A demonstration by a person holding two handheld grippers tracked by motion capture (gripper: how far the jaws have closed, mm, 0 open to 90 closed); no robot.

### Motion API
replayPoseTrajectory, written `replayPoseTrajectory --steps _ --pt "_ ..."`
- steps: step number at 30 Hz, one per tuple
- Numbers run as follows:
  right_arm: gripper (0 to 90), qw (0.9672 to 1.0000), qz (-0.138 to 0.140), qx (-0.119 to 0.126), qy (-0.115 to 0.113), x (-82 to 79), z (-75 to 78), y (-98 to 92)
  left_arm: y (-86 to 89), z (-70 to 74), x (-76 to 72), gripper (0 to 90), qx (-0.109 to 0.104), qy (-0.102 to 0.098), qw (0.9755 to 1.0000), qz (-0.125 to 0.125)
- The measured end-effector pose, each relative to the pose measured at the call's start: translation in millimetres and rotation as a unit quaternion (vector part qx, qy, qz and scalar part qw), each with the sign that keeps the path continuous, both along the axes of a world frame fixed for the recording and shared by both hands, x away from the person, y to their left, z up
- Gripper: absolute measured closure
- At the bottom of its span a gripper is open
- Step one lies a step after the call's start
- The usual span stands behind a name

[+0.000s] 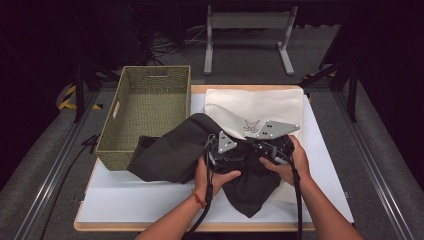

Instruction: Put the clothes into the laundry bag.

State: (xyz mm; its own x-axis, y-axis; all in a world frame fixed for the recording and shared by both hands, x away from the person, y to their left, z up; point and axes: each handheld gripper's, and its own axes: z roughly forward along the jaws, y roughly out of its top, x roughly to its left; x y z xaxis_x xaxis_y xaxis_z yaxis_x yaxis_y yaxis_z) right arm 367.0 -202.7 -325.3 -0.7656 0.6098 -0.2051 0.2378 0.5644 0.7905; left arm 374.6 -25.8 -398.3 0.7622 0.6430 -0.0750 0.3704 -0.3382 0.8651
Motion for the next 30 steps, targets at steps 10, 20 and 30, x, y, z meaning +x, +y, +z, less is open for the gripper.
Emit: replayPoseTrajectory --steps 10,20,30 --pt "88.7 1.0000 -0.008 0.004 0.001 -1.3 -3.5 -10.5 31.1 25.2 -49.6 20.7 0.017 -0.029 0.9955 -0.089" --pt "88.7 1.0000 -0.008 0.005 0.001 -1.4 -7.2 -11.9 127.0 57.3 -92.1 20.4 0.012 -0.095 0.9907 -0.096" --pt "88.6 1.0000 -0.007 0.001 0.000 -0.9 -8.1 -10.6 192.5 63.0 -62.6 7.3 0.005 -0.088 0.9955 -0.034"
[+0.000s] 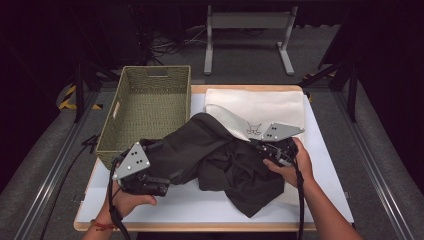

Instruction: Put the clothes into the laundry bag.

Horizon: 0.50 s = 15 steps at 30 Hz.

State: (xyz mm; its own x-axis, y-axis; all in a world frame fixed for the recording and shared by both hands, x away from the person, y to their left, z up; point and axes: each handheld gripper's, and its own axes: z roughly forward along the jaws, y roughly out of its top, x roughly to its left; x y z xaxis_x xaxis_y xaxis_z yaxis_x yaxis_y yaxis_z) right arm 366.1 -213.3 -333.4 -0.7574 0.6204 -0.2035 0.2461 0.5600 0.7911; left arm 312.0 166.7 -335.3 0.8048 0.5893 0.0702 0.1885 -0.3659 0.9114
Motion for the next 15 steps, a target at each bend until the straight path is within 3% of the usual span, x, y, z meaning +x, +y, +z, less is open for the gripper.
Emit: replayPoseTrajectory --steps 3,4,7,8,9,10,11,12,15 --pt "88.5 1.0000 0.001 -0.005 0.000 0.0 1.0 0.9 1.0 -12.1 21.0 9.7 0.026 0.037 0.9990 0.004" --pt "88.5 1.0000 0.002 -0.007 -0.001 0.0 1.3 1.1 -1.3 -19.5 30.5 12.7 0.036 0.060 0.9975 0.004" --pt "88.5 1.0000 0.003 -0.008 -0.001 0.2 1.3 1.5 -5.6 -23.3 33.9 37.4 0.055 0.059 0.9966 0.018" --pt "88.5 1.0000 0.003 -0.008 -0.001 0.2 1.3 1.5 -6.5 -22.7 34.2 37.4 0.055 0.048 0.9970 0.024" --pt "88.4 0.9999 0.002 -0.011 -0.002 0.2 1.4 1.8 -5.9 -21.4 35.3 65.2 0.049 0.048 0.9975 0.020" --pt "88.4 0.9999 0.002 -0.011 -0.002 0.2 1.4 1.8 -5.7 -20.5 36.2 65.2 0.042 0.051 0.9978 0.008" --pt "88.5 0.9999 0.002 -0.013 -0.003 0.0 1.7 2.0 -7.2 -20.4 36.2 75.2 0.044 0.052 0.9977 -0.003" --pt "88.5 0.9999 0.002 -0.015 -0.005 -0.2 1.9 2.4 -12.1 -21.5 35.6 87.1 0.059 0.052 0.9968 -0.010" --pt "88.4 0.9999 -0.001 -0.014 -0.006 -0.2 2.8 2.1 -25.5 -27.9 35.1 88.8 0.075 0.062 0.9947 -0.033"
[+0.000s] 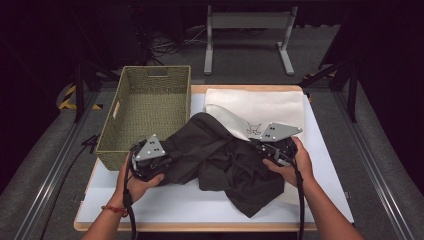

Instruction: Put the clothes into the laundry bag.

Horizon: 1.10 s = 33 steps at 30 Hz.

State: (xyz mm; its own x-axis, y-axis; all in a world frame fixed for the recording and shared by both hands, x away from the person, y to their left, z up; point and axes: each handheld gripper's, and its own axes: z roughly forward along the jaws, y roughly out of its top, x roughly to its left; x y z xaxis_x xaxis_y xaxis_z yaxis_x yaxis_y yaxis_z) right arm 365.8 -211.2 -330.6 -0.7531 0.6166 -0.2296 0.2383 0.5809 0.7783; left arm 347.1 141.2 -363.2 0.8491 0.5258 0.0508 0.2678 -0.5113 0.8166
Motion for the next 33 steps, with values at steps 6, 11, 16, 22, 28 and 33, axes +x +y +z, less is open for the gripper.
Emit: replayPoseTrajectory --steps 6,11,16,22,28,33 --pt "88.4 0.9999 0.001 0.010 -0.001 -0.1 5.2 0.9 -45.5 -25.4 -0.8 89.0 -0.009 0.022 0.9980 -0.058" --pt "88.5 0.9999 0.008 0.011 0.003 -1.0 5.7 4.8 -78.3 -39.0 3.9 89.0 -0.032 0.027 0.9965 -0.072" --pt "88.5 0.9996 0.021 0.014 0.011 -2.6 3.5 9.4 -113.8 -54.5 8.8 89.1 -0.034 0.017 0.9968 -0.069" --pt "88.6 0.9991 0.028 0.021 0.024 -5.8 -0.4 10.5 -143.2 -61.8 15.0 89.1 -0.028 -0.020 0.9984 -0.045" --pt "88.6 0.9988 0.038 0.021 0.020 -11.4 0.4 13.6 -161.0 -59.3 20.1 89.1 -0.051 -0.039 0.9979 -0.013" --pt "88.6 0.9988 0.039 0.023 0.020 -13.0 1.8 13.1 -168.6 -58.3 28.1 89.1 -0.059 -0.044 0.9973 0.003"
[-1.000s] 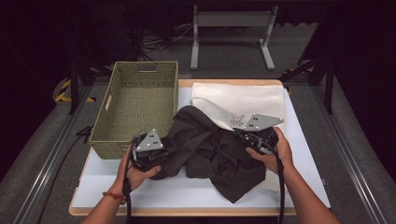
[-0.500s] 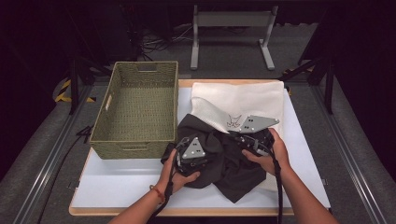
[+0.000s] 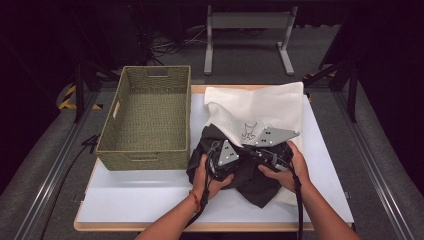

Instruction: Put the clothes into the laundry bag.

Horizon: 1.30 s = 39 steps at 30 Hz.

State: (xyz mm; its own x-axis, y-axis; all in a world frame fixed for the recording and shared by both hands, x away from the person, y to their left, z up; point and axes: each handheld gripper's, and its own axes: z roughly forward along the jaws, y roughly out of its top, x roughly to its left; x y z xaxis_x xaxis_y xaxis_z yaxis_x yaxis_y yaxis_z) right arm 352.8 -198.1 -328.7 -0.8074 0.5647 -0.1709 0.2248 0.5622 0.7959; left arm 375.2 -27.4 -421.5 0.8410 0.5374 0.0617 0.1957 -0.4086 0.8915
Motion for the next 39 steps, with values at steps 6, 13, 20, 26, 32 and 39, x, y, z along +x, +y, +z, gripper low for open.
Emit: replayPoseTrajectory --steps 6,13,20,26,32,39 --pt "88.6 0.9997 -0.010 -0.020 -0.009 -1.3 -5.8 -2.5 6.3 -1.2 2.2 87.1 0.000 0.021 0.9992 -0.034" --pt "88.5 0.9997 -0.020 -0.015 -0.005 -0.6 -11.4 -10.2 31.7 12.2 -27.7 62.4 0.035 0.031 0.9963 -0.071" --pt "88.4 0.9997 -0.024 -0.005 -0.002 -2.6 -15.6 -14.5 68.6 20.4 -62.9 26.5 0.055 0.022 0.9962 -0.063" --pt "88.4 0.9998 -0.022 -0.003 0.004 -3.1 -19.4 -16.3 83.2 0.5 -56.3 9.6 0.104 0.072 0.9914 -0.036" --pt "88.3 0.9998 -0.018 0.000 0.008 -4.1 -23.0 -16.4 61.5 -29.4 -37.4 10.7 0.136 0.103 0.9850 -0.025" --pt "88.4 0.9998 -0.013 0.009 0.009 -4.1 -22.6 -16.9 54.5 -20.4 -29.3 75.5 0.113 0.080 0.9900 -0.029"
